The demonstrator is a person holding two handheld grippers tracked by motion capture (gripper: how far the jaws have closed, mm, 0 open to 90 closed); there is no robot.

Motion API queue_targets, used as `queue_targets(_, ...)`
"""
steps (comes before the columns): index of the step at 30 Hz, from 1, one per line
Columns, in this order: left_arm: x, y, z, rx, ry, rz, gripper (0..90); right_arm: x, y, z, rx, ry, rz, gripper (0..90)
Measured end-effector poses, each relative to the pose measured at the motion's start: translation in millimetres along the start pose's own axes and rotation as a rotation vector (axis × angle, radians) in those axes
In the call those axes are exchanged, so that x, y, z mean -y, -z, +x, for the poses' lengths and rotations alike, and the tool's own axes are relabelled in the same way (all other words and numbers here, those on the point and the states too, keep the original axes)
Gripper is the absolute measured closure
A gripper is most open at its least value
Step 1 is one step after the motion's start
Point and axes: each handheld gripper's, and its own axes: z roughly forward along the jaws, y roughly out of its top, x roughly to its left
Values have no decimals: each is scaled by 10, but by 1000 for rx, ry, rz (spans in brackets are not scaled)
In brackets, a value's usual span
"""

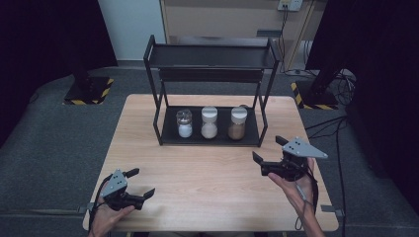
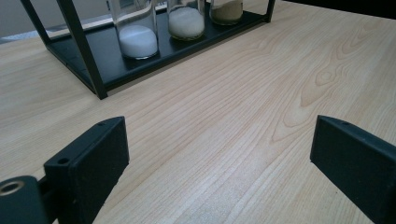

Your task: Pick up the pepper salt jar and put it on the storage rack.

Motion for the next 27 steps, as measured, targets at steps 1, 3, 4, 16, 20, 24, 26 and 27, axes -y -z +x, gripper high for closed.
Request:
queue_targets(1,-4,0,-3,-1,-1,2,34,44,29,-4,-5,-3,-3,66)
queue_targets(3,-6,3,-7,-5,1,4,34,115,73,2,-7,-3,7,63)
queue_targets(4,-5,5,-9,-7,1,3,34,152,92,-2,-13,-3,12,63)
queue_targets(16,2,8,-3,-11,10,1,34,557,165,-28,-37,-27,40,61)
queue_targets(20,5,10,1,-9,12,-1,34,661,145,-26,-39,-45,39,61)
queue_targets(24,5,11,0,-8,11,-3,34,740,112,-51,-55,-53,48,61)
queue_targets(26,2,10,-2,-8,9,-1,34,776,101,-47,-53,-51,52,61)
queue_targets(27,0,9,-3,-7,6,0,34,802,92,-48,-51,-48,50,61)
